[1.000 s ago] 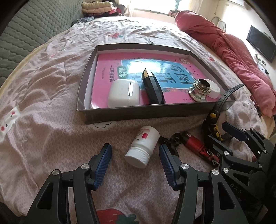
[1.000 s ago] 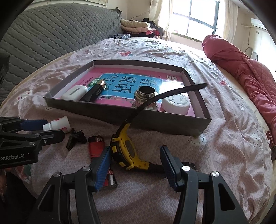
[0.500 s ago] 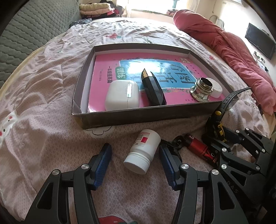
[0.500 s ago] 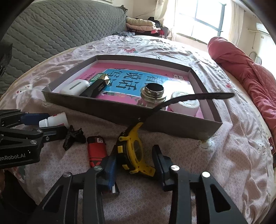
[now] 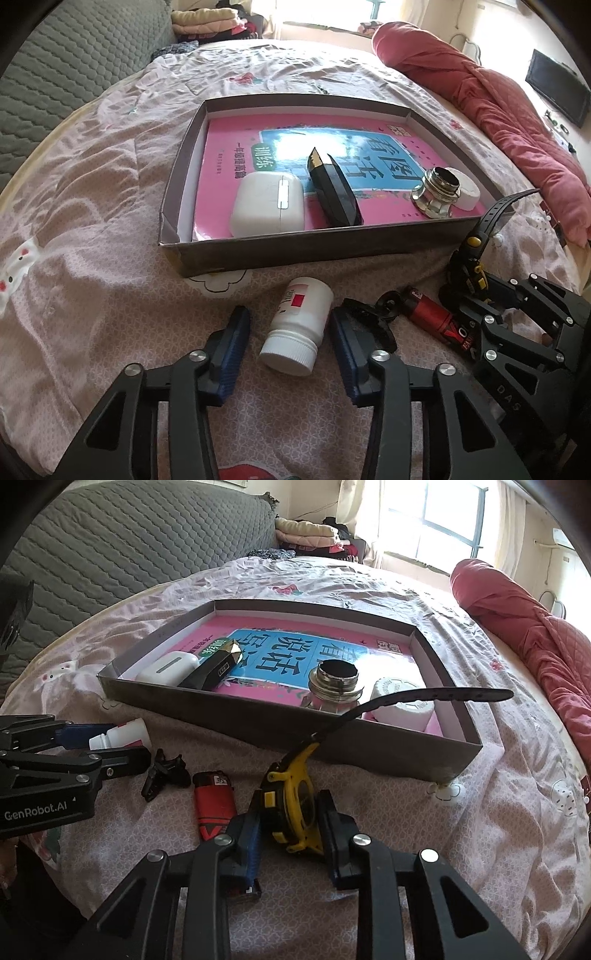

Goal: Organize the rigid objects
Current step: 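Close left tool on the white pill bottle while right tool closes on the yellow tape measure, then lift and carry the pill bottle and tape measure over the grey tray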

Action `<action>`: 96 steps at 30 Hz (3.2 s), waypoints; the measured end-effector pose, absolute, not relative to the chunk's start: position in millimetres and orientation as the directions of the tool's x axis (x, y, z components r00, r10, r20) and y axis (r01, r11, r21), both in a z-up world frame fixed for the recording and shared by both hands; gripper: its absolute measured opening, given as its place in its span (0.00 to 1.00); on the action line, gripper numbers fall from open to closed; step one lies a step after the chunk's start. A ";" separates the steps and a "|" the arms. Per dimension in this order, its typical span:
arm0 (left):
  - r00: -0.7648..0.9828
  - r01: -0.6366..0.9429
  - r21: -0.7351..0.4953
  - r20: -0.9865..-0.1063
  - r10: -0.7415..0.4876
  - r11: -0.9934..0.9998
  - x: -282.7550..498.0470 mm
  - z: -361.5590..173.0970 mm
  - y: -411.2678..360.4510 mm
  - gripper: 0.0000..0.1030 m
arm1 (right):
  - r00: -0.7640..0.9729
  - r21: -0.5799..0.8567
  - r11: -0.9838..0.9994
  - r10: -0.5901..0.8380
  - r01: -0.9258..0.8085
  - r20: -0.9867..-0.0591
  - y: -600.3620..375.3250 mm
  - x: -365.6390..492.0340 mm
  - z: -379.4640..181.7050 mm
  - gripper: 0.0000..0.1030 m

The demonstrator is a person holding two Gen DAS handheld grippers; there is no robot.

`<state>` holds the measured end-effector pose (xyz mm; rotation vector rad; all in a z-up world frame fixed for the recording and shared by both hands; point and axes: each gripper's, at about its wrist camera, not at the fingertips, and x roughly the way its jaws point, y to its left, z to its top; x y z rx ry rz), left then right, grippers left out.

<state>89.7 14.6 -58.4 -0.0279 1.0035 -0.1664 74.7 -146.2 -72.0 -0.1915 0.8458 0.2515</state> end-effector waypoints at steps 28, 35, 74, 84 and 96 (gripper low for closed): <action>0.567 0.118 -0.125 -0.806 -0.170 0.985 61.5 -29.0 23.8 0.27 | 0.688 0.013 0.945 0.247 -0.327 -0.682 -157.4 55.0 -38.5 0.16; 0.580 0.111 -0.132 -0.796 -0.172 0.985 55.0 -20.3 25.8 0.27 | 0.707 0.053 0.947 0.274 -0.318 -0.652 -166.1 48.8 -27.2 0.16; 0.697 0.153 -0.093 -0.695 -0.174 0.984 74.6 46.3 -27.5 0.27 | 0.864 0.031 0.966 0.244 -0.257 -0.442 -197.3 41.3 26.6 0.16; 0.702 0.143 -0.114 -0.689 -0.182 0.983 95.2 50.6 -26.8 0.27 | 0.886 0.009 0.974 0.210 -0.227 -0.414 -198.2 56.9 29.7 0.16; 0.703 0.129 -0.113 -0.690 -0.172 0.985 114.7 51.3 -25.5 0.27 | 0.903 0.005 0.976 0.204 -0.219 -0.378 -198.8 70.5 33.2 0.16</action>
